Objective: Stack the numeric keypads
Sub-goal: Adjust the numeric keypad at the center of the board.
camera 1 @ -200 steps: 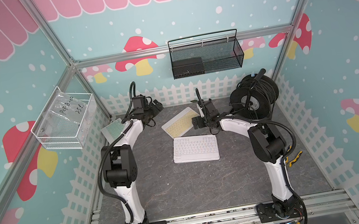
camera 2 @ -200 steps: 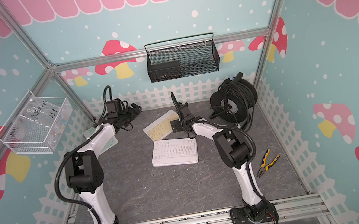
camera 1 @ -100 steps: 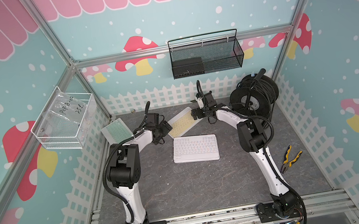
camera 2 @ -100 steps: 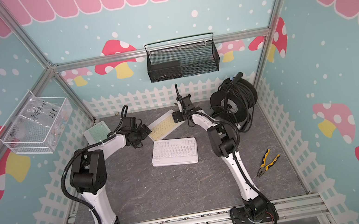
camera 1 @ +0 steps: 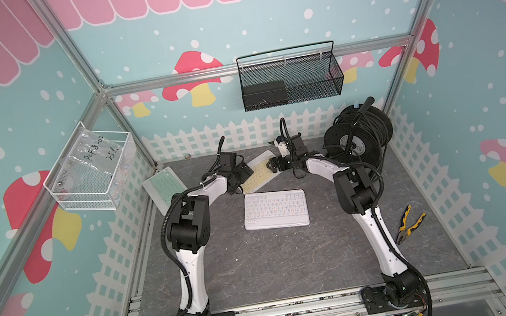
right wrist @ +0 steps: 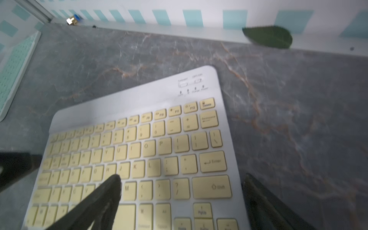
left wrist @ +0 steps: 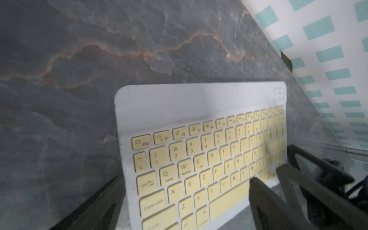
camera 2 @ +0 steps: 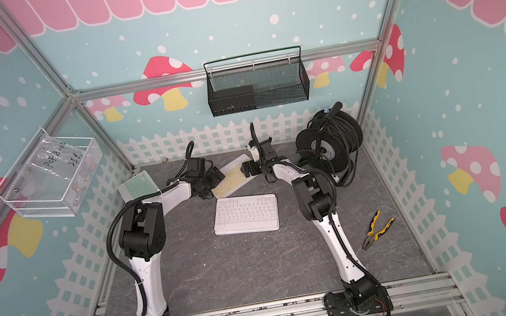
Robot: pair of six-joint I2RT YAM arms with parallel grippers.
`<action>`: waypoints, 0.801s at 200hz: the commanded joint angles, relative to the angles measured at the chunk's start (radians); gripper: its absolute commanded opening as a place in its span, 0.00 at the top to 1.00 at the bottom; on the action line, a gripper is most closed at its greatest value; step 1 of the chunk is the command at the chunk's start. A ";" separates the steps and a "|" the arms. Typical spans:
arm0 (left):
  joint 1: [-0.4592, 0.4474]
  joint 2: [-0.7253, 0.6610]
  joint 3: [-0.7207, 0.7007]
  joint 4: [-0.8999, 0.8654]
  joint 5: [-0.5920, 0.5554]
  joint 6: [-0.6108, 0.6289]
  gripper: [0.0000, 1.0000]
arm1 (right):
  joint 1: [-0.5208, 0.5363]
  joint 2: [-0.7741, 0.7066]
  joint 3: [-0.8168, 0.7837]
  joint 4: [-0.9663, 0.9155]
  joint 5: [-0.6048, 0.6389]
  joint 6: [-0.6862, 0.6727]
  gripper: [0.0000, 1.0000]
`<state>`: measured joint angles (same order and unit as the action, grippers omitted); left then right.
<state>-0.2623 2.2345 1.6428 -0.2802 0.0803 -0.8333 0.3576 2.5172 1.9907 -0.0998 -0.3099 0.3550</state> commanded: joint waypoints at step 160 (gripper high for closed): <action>-0.036 0.060 0.056 -0.198 0.027 0.149 0.01 | 0.030 -0.029 -0.086 -0.249 0.218 0.212 0.03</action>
<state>-0.2897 2.2642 1.7142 -0.3782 0.1040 -0.6910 0.3801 2.4130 1.8912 -0.2050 -0.1154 0.5789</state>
